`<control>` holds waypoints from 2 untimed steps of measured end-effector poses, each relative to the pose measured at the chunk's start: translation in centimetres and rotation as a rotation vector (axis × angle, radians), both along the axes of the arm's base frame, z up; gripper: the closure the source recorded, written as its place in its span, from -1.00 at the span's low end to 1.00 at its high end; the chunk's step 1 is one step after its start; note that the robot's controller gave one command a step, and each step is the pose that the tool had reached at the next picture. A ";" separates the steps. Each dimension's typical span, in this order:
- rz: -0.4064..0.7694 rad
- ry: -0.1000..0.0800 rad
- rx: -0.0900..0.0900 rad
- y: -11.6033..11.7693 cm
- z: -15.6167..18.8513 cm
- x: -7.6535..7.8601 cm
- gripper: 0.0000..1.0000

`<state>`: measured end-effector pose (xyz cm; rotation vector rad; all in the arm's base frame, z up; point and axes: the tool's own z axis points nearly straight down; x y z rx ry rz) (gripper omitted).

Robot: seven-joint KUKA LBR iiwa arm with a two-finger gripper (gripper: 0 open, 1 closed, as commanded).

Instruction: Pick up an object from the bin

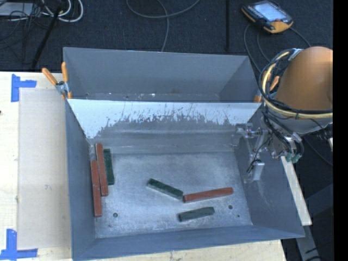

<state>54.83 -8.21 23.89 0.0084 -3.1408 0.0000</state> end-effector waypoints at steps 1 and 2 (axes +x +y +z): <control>0.000 0.000 0.000 0.0 0.0 0.0 -1.00; 0.043 -0.007 -0.002 2.4 -3.8 -1.6 -1.00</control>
Offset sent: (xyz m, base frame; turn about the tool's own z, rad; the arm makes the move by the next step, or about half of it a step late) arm -0.0548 0.0845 -0.1266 -0.1428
